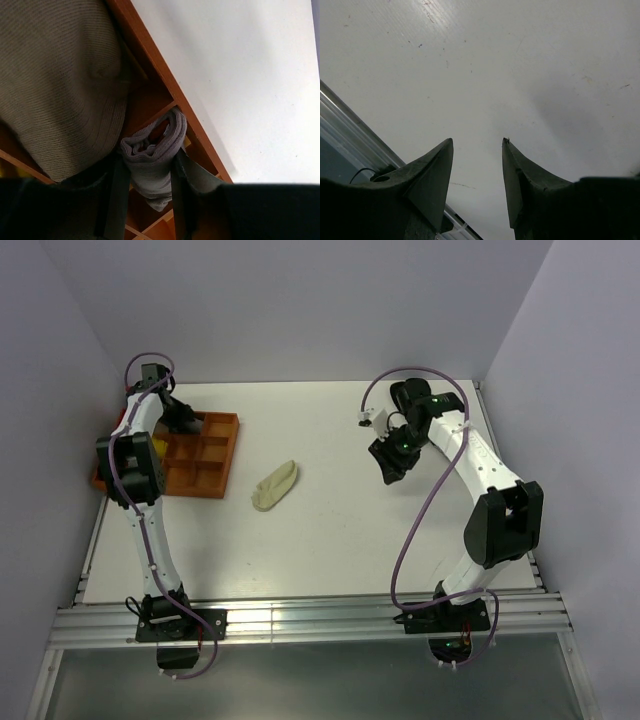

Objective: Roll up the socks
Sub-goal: Place the sock in the storage box.

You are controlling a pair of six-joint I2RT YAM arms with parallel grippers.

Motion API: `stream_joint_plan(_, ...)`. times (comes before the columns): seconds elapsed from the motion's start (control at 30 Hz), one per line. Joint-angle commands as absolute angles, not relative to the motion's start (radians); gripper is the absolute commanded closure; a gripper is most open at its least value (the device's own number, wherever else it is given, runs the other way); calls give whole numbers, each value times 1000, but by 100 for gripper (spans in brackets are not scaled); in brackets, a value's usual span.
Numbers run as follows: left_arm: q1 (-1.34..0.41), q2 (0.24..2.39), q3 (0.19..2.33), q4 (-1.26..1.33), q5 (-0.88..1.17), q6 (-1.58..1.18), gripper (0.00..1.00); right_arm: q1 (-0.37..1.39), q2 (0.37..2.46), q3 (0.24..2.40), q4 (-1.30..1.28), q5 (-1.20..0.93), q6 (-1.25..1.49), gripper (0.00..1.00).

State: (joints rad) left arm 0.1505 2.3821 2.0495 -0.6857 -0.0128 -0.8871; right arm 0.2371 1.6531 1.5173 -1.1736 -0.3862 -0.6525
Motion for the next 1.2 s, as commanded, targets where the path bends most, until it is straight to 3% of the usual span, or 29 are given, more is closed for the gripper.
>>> stream_joint_plan(0.0, 152, 2454, 2005, -835, -86, -922, 99, 230, 1611, 1502, -1149, -393, -670, 49)
stream_joint_plan(0.23, 153, 2439, 1997, -815, -69, -940, 91, 229, 1605, 1489, -1146, -393, -673, 49)
stream_joint_plan(0.37, 152, 2381, 1948, -756, -40, -939, 67, 229, 1603, 1491, -1149, -393, -676, 49)
stream_joint_plan(0.47, 152, 2344, 1960, -744, -31, -936, 59, 229, 1603, 1496, -1150, -391, -677, 49)
stream_joint_plan(1.17, 155, 2226, 2017, -710, 35, -896, 50, 229, 1608, 1523, -1164, -407, -673, 49)
